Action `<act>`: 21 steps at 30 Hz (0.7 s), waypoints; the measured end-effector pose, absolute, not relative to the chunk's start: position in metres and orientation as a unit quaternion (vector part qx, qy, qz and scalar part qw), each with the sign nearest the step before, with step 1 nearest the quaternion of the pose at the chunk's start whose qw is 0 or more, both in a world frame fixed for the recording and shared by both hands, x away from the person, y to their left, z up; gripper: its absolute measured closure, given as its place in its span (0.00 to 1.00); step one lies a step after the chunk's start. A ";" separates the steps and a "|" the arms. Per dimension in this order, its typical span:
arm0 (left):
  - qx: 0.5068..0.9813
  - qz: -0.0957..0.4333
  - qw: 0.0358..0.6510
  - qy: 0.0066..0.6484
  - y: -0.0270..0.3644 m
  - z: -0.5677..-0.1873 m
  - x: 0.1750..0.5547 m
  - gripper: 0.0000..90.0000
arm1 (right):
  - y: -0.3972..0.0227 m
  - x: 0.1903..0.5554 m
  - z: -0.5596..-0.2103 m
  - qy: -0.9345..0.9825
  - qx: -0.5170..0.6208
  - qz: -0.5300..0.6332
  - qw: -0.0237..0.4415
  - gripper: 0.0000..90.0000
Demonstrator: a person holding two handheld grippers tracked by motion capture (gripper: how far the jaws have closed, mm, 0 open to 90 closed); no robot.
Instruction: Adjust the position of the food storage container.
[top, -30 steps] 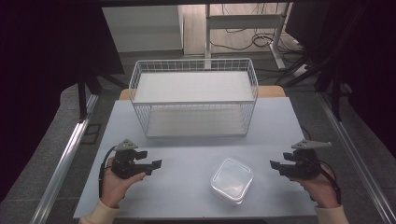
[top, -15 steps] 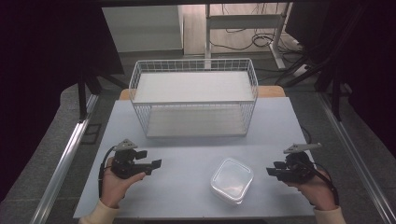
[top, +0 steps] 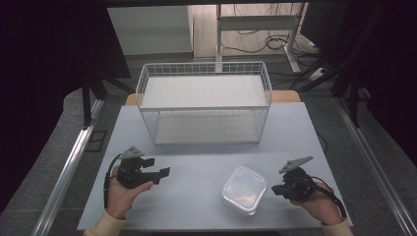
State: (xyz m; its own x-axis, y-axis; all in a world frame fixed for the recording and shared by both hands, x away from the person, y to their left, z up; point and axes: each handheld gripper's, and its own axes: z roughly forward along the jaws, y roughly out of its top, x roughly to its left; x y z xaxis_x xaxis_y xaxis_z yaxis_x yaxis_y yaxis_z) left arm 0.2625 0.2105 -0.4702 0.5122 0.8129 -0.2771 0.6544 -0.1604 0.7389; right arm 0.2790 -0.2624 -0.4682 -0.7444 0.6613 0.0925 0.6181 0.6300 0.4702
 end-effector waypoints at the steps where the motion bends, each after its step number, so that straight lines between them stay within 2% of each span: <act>1: 0.756 0.092 0.430 0.484 0.210 -0.470 0.262 0.27 | -0.259 0.278 -0.470 0.904 0.351 0.240 0.040 0.99; 21: 0.759 0.091 0.428 0.483 0.209 -0.471 0.263 0.27 | -0.236 0.279 -0.475 0.915 0.324 0.240 0.021 0.99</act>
State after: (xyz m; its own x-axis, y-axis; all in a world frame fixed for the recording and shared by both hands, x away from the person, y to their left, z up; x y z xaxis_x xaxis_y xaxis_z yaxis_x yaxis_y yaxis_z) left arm 0.2631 0.2088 -0.4708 0.5178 0.8097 -0.2762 0.6546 -0.1671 0.7373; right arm 0.2789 -0.2357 -0.4746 -0.7890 0.6031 0.1172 0.5831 0.6750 0.4522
